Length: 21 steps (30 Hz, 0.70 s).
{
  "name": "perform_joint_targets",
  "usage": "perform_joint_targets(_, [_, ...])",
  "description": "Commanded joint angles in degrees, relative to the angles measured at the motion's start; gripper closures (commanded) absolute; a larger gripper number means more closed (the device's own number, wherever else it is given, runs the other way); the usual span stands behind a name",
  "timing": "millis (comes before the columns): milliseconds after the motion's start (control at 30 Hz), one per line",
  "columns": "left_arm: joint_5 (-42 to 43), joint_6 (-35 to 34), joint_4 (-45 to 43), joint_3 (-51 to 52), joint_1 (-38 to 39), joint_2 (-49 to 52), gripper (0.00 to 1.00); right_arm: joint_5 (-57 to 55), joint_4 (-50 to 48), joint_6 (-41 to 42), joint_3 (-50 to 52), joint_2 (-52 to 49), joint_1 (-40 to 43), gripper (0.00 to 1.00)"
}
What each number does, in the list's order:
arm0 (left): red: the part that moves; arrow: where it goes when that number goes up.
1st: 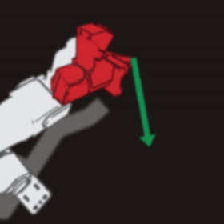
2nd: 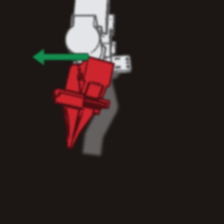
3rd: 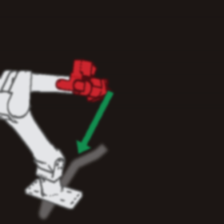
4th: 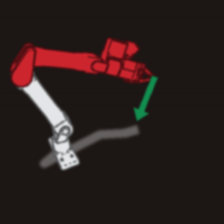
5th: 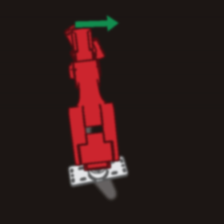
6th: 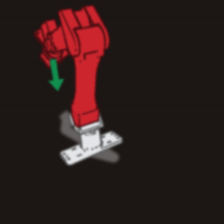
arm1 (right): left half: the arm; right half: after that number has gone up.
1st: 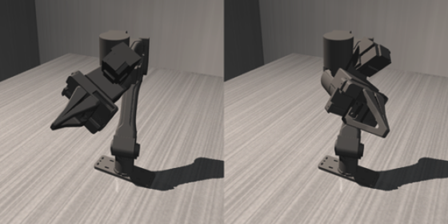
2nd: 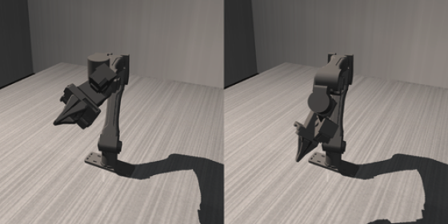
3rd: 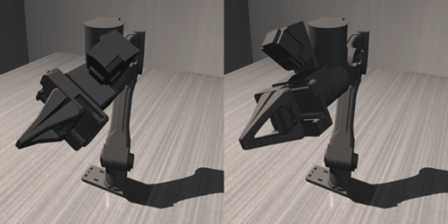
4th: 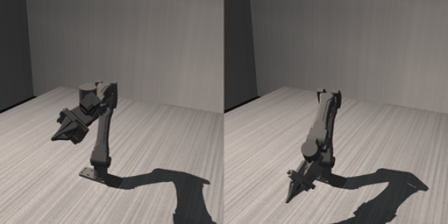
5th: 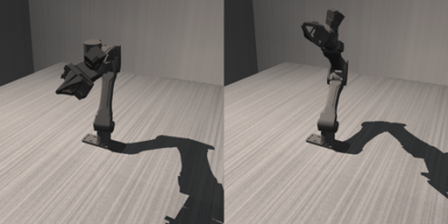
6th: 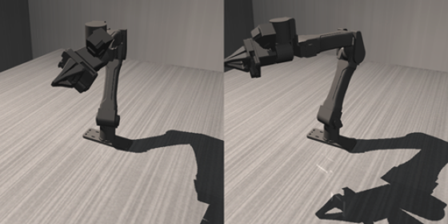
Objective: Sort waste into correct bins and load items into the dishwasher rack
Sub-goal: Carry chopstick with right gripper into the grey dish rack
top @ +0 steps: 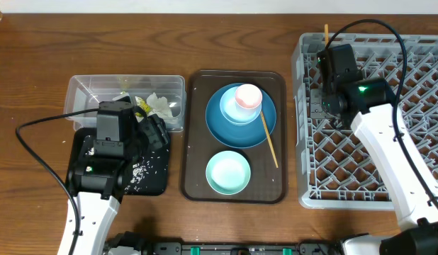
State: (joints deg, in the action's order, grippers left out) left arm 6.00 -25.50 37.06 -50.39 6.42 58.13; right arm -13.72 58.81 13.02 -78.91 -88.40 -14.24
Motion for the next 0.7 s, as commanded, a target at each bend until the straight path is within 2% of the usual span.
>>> perform_joint_targets(0, [-0.5,-0.1,0.0,-1.2,-0.2,0.2,0.29,0.7,-0.8,-1.1,0.7,-1.5,0.3,0.99])
perform_joint_targets(533, [-0.5,-0.1,0.1,-1.2,-0.2,0.2,0.29,0.2,-2.9,-1.5,1.1,-10.3,0.5,0.99])
perform_joint_targets(667, [-0.5,-0.1,0.2,-1.2,-0.2,0.2,0.29,0.2,-2.9,-1.5,1.1,-11.1,0.5,0.93])
